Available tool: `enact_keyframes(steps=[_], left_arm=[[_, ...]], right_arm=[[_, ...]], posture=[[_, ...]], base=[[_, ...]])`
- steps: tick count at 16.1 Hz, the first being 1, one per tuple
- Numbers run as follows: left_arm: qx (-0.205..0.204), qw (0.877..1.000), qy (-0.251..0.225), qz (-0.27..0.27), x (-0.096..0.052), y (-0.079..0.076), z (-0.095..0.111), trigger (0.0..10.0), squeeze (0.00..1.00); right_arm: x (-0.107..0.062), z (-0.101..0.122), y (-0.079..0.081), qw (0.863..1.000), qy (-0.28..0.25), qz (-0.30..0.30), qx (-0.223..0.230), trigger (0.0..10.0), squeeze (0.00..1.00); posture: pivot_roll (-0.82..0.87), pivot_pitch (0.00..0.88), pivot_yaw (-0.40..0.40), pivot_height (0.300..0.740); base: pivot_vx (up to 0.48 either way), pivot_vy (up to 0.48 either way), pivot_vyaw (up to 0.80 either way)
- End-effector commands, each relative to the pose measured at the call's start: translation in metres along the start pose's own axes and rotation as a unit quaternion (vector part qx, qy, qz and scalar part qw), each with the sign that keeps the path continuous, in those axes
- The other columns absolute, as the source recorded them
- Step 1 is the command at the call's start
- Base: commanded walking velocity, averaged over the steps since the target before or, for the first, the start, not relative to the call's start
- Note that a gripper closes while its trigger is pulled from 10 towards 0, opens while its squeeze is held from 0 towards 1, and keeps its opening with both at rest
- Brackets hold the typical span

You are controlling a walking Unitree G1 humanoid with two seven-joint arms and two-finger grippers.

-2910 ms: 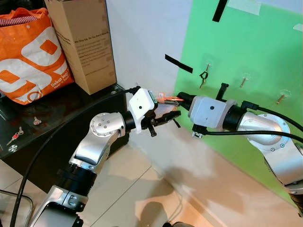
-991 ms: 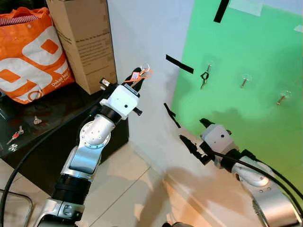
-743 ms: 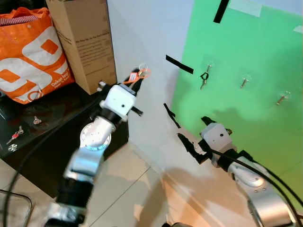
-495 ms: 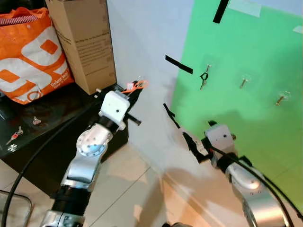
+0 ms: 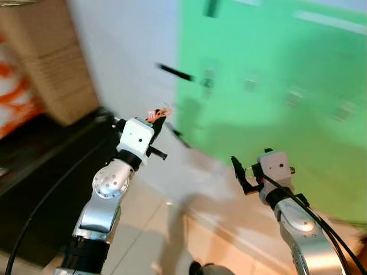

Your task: Hang keys on a hook

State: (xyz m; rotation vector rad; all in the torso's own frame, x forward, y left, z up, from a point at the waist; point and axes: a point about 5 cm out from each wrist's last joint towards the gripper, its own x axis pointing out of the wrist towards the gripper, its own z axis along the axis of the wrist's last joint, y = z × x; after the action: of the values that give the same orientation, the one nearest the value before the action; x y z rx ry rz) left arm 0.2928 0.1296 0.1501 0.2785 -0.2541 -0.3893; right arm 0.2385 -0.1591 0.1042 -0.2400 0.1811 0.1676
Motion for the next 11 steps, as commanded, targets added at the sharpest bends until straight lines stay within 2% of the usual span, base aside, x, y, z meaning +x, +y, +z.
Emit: enact_keyframes(steps=[1, 3, 5, 6, 7, 9, 11], left_arm=[[0.004, 1.000, 0.005, 0.014, 0.000, 0.003, 0.000, 10.0, 0.00], [0.009, 1.000, 0.001, 0.016, 0.003, 0.002, 0.004, 10.0, 0.00], [0.010, 1.000, -0.009, 0.010, 0.009, -0.002, 0.009, 10.0, 0.00], [0.011, 1.000, -0.013, 0.009, 0.011, -0.003, 0.011, 10.0, 0.00], [0.010, 1.000, -0.014, 0.012, 0.012, -0.003, 0.011, 10.0, 0.00], [0.002, 0.999, -0.011, 0.035, 0.018, 0.000, 0.013, 10.0, 0.00], [0.017, 0.999, -0.020, 0.029, 0.020, 0.003, 0.015, 10.0, 0.00]], right_arm=[[0.000, 0.005, -0.006, 1.000, -0.010, -0.019, 0.005, 10.0, 1.00], [-0.001, 0.004, -0.007, 1.000, -0.011, -0.024, 0.008, 10.0, 1.00], [-0.001, 0.006, -0.007, 0.999, -0.023, -0.033, 0.006, 10.0, 1.00], [-0.001, 0.008, -0.008, 0.999, -0.028, -0.032, 0.002, 10.0, 0.91], [-0.001, 0.009, -0.008, 0.999, -0.030, -0.029, 0.002, 10.0, 0.00], [0.000, 0.013, -0.012, 0.999, -0.036, -0.024, 0.000, 10.0, 0.00], [0.001, 0.017, -0.009, 0.999, -0.047, -0.009, 0.004, 10.0, 0.00]], posture=[[-0.13, 0.000, 0.004, 0.740], [-0.13, 0.000, 0.007, 0.740], [-0.13, 0.000, 0.017, 0.740], [-0.14, 0.000, 0.019, 0.740], [-0.13, 0.000, 0.019, 0.740], [-0.14, 0.000, 0.016, 0.740], [-0.15, 0.000, 0.013, 0.740]], base=[[0.000, 0.000, -0.79], [0.000, -0.152, -0.80], [0.000, -0.411, -0.22], [0.000, -0.405, 0.00], [0.000, 0.000, 0.00], [0.000, 0.000, 0.00], [0.000, 0.000, 0.00]])
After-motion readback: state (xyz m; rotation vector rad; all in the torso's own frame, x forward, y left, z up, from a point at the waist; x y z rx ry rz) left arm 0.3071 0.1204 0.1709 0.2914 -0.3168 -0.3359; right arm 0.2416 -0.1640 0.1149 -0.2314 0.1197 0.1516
